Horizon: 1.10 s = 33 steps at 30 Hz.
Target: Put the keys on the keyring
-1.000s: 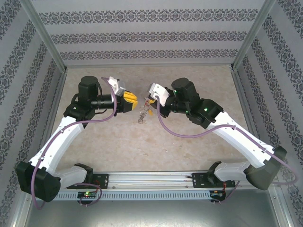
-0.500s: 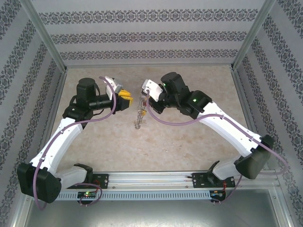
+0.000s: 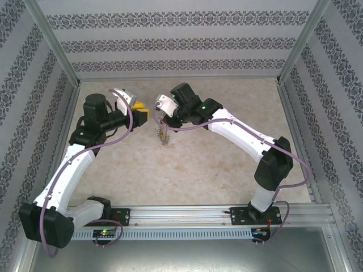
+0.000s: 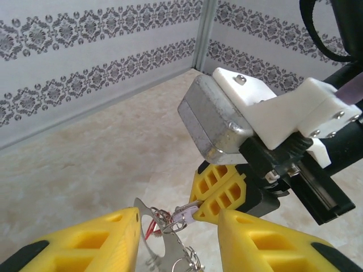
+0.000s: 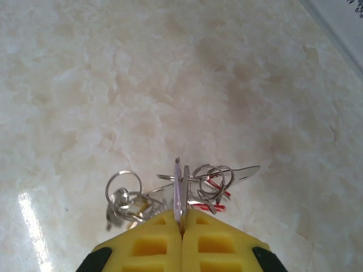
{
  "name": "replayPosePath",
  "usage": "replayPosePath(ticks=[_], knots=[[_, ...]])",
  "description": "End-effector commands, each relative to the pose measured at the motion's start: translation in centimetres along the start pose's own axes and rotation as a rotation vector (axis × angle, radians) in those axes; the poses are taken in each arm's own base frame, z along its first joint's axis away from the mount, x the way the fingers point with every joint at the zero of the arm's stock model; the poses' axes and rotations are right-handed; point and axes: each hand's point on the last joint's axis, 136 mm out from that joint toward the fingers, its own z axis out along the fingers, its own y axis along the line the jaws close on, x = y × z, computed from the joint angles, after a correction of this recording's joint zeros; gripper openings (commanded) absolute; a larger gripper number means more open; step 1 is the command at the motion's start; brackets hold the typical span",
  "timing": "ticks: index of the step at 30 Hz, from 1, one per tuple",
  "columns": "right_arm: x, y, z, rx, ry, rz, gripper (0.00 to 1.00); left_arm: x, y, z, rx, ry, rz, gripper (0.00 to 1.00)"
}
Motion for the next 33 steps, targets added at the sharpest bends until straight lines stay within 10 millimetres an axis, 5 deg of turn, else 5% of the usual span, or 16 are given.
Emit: replayPosePath(ticks=[1, 26, 33], knots=[[-1.4, -0.7, -0.6, -0.005, -0.048, 0.047, 0.00, -0.3, 1.0, -0.3, -0.041, -0.024, -0.018, 0.41], [17.2, -3.7, 2.9, -0.057, 0.295, 0.553, 0.00, -2.1, -1.0, -0.9, 0.072, -0.130, 0.001, 0.42], [20.2, -5.2, 4.2, -0.069, 0.345, 0.647, 0.00, -2.4, -1.3, -1.3, 0.072, -0.139, 0.016, 0.42]])
